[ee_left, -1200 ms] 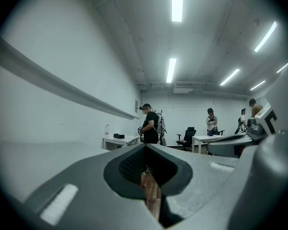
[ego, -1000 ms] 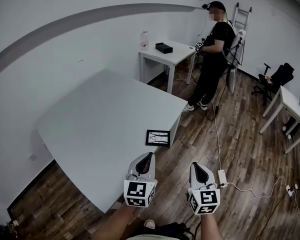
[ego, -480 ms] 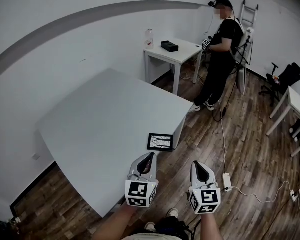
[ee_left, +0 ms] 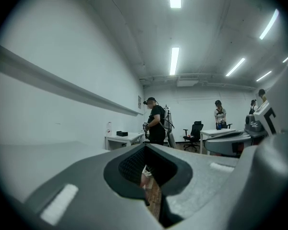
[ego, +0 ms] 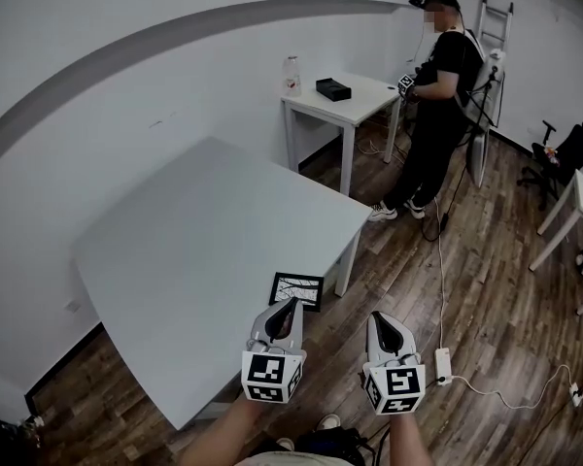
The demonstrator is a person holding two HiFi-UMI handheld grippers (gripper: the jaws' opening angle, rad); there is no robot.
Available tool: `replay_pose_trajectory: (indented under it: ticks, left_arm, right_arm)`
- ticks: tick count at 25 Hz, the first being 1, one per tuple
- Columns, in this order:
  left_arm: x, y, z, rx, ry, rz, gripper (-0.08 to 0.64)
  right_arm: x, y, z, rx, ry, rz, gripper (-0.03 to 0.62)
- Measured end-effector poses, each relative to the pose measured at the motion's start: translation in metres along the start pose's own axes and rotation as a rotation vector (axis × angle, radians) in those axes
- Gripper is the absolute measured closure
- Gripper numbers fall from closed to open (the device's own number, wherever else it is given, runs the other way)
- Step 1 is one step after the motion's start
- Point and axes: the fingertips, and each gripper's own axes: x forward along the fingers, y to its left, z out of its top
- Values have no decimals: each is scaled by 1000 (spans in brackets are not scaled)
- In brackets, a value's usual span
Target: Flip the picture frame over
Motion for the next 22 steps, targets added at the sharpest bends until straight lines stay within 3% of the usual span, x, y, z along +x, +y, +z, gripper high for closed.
replay_pose_trajectory:
  ticks: [6,14,18,22]
  left_arm:
    - [20,-6,-9,-6,18,39,560]
    - [25,14,-32,-15,54,75,560]
    - [27,23,-44,-22,65,80,560]
    - [26,33,-56,-31,77,81,560]
  right_arm:
    - [16,-21,-14,-2,32,45,568]
    - [47,-5,-49,-63,122,114,568]
    - [69,14,-72,-179,182,188,532]
    - [89,39,-102,-362,258,252,483]
